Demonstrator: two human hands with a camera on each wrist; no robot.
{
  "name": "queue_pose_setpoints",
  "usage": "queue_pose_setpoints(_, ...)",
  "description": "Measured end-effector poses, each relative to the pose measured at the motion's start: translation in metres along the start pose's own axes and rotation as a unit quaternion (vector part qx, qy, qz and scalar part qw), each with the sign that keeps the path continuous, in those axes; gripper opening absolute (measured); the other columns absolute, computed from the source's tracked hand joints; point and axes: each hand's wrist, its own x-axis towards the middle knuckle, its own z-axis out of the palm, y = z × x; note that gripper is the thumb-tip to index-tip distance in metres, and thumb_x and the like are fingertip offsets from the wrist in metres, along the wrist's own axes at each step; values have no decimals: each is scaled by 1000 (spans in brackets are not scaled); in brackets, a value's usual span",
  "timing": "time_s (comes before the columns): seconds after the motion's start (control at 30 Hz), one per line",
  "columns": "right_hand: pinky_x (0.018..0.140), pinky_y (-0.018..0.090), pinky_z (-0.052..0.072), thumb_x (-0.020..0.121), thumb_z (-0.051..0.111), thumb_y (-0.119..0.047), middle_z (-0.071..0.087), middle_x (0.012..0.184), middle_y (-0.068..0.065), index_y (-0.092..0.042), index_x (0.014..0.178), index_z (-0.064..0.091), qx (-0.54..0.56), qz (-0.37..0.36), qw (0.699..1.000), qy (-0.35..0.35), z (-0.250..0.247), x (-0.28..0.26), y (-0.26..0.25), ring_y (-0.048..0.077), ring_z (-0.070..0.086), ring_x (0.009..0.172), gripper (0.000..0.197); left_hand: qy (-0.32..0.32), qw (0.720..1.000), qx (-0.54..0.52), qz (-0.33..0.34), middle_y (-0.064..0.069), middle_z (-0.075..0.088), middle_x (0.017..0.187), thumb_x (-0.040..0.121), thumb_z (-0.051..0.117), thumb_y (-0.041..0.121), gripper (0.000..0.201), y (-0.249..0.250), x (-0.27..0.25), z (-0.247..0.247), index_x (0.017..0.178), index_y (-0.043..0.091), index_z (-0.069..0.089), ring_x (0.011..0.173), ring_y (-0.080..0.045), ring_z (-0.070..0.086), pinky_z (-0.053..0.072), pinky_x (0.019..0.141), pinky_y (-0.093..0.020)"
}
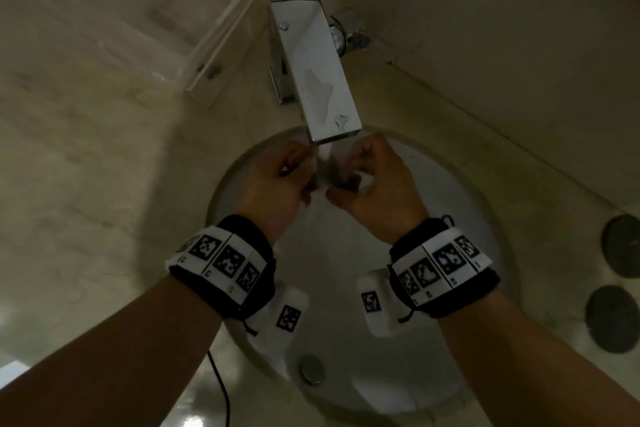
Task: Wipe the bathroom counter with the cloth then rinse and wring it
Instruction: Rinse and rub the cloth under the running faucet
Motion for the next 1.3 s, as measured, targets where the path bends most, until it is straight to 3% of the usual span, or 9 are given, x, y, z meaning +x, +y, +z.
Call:
queue_pose_setpoints(0.1, 63, 21, 45, 71, 80, -35, 61, 86, -9, -25, 109, 53, -94, -56, 993, -48, 0, 1, -12, 5, 57, 76, 48, -64, 990, 108, 60, 1, 66, 74, 97, 55, 10, 15, 6, -10, 0, 91, 6, 69, 63, 9, 62, 45, 62, -5)
queue_pose_setpoints(0.23, 57, 22, 42, 86, 63, -19, 60, 68, -9, -24, 72, 57, -117, -50, 991, -36, 3, 7, -15, 5, 57, 63, 17, -14, 983, 166, 82, 5, 63, 102, 93, 62, 26, 28, 5, -12, 1, 118, 13, 61, 75, 23, 55, 39, 62, 4)
queue_pose_setpoints(0.33, 75, 37, 57, 92, 58, -21, 72, 84, 3, -16, 85, 69, 74, 53, 996, 15, 8, 6, -14, 19, 68, 81, 14, 37, 983, 181, 11, 3, 50, 136, 89, 59, 51, 65, -8, -9, 0, 142, 18, 39, 111, 2, 55, 43, 81, -10)
queue_pose_setpoints(0.43, 76, 35, 58, 95, 55, -23, 73, 95, 2, -22, 97, 69, 264, 149, 953, -2, 7, 1, -17, 16, 71, 86, 14, -2, 986, 148, -81, -7, 56, 137, 76, 41, 82, 88, -21, -6, -1, 135, 18, 50, 121, -23, 56, 45, 103, -42)
queue_pose_setpoints(0.6, 94, 42, 52, 95, 53, -13, 68, 120, 10, -19, 119, 63, 398, 144, 905, -38, 2, -3, -10, 25, 65, 111, 27, -90, 976, -128, -153, -12, 68, 125, 96, 48, 45, 45, -16, -6, -4, 128, 16, 62, 111, -29, 66, 53, 96, -49)
queue_pose_setpoints(0.87, 81, 29, 53, 73, 75, 2, 70, 107, 14, 1, 110, 66, 205, 112, 972, -17, -3, -3, 0, 19, 69, 93, 37, -17, 998, -58, -30, -18, 74, 102, 97, 56, 29, 27, -9, 6, -10, 112, 11, 71, 92, -35, 70, 58, 80, -45)
queue_pose_setpoints(1.03, 88, 34, 54, 59, 83, 1, 57, 128, 8, -14, 138, 39, 248, 70, 963, -84, -15, 10, -1, 20, 60, 114, 92, -101, 995, -18, 5, -33, 67, 100, 95, 52, 43, 43, -7, 6, -10, 109, 6, 70, 79, -34, 64, 53, 76, -49)
queue_pose_setpoints(1.17, 86, 21, 52, 73, 80, -5, 67, 110, -12, -26, 120, 56, 93, -17, 976, -195, -15, 18, -13, 3, 63, 105, 57, -154, 988, 23, 18, -12, 72, 112, 82, 59, 59, 57, -6, 8, -9, 115, 12, 68, 104, -28, 68, 53, 94, -48)
queue_pose_setpoints(1.3, 84, 23, 54, 83, 73, -18, 73, 90, -12, -21, 95, 72, 26, -18, 995, -93, -16, 23, -11, 2, 68, 89, 13, -122, 990, 65, -1, -6, 72, 112, 56, 88, 48, 76, -12, 21, -25, 122, 18, 62, 102, -22, 71, 57, 89, -46)
